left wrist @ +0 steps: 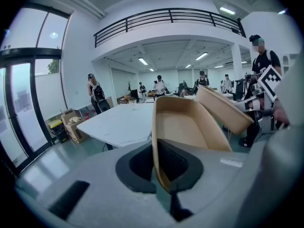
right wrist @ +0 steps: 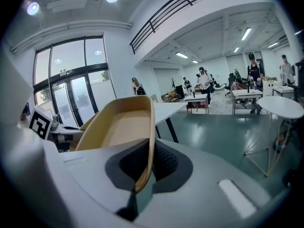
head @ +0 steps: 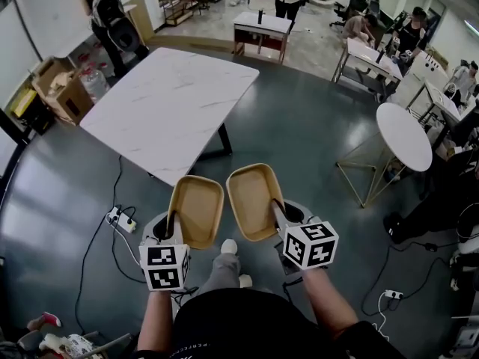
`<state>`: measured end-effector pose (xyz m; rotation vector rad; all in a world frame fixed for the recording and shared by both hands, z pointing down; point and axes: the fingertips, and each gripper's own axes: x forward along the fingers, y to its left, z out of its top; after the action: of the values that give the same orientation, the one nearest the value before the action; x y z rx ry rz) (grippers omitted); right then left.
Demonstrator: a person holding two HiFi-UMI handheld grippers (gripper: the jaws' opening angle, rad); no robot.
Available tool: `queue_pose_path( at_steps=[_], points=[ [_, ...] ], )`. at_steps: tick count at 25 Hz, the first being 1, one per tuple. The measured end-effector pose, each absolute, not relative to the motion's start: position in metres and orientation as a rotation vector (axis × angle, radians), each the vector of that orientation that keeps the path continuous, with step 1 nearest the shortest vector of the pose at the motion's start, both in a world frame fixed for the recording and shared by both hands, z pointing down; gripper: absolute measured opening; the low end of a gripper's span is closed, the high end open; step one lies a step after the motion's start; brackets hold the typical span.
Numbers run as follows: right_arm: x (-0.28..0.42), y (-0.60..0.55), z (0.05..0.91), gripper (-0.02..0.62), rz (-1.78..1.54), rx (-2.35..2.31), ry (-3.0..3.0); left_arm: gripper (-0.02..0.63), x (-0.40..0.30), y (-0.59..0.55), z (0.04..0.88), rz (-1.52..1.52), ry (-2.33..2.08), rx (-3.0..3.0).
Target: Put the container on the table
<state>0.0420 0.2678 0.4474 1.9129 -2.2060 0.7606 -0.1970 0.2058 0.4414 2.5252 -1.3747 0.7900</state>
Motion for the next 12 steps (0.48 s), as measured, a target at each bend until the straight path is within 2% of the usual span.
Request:
queue_pose_path(
  at_steps=[12],
  points=[
    [0.061, 0.204, 0.453, 0.003, 0.756, 1.903, -2.186, 0.002, -0.175, 0.135, 0.446, 0.745, -1.369, 2.527]
  ],
)
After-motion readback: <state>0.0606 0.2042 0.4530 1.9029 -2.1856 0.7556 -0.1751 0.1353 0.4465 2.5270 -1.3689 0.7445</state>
